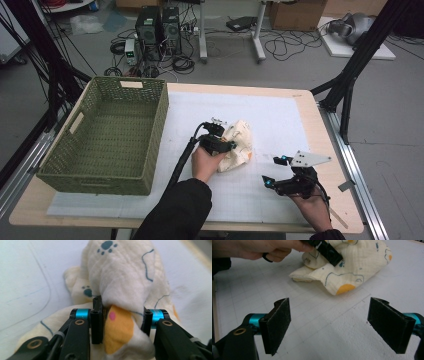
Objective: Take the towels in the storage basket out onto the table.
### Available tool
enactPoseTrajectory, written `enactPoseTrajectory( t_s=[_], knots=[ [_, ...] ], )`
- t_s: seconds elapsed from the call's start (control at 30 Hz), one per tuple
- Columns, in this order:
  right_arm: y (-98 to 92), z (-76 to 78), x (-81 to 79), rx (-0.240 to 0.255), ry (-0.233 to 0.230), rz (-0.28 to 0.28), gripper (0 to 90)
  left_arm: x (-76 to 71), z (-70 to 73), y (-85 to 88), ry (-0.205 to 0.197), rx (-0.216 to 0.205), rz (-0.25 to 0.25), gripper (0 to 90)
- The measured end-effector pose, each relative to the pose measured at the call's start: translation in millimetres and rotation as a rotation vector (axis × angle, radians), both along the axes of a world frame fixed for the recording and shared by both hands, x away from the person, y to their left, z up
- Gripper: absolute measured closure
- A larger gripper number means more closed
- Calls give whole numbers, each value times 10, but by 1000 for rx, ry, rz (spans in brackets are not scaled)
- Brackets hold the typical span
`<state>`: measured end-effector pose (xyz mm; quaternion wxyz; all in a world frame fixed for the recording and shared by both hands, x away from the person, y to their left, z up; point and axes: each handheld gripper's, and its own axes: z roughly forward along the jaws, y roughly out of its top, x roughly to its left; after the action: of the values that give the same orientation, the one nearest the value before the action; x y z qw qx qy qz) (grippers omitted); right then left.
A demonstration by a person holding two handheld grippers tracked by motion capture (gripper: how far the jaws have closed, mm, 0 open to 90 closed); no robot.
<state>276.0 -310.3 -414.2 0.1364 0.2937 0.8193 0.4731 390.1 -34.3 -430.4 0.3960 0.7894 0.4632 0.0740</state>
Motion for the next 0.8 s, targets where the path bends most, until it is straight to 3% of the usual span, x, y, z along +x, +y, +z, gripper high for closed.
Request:
enactPoseTrajectory(
  t_s=[0.2, 0.4, 0.53, 0.63, 0.8],
  knots=[
    [-12, 1, 16, 6, 14, -7, 201, -3, 25, 29, -31, -20, -21, 499],
    [-35, 15, 5, 15, 4, -11, 201, -78, 293, 233, -108, -95, -22, 446],
    [-43, 14, 10, 17, 4, -14, 201, -149, 414, 356, -137, -98, -27, 433],
    [-37, 13, 11, 13, 0, -15, 201, -232, 426, 430, -143, -116, -33, 434],
    [-20, 4, 20, 3, 3, -12, 225, -356, 367, 522, -144, -110, -38, 435]
  ],
)
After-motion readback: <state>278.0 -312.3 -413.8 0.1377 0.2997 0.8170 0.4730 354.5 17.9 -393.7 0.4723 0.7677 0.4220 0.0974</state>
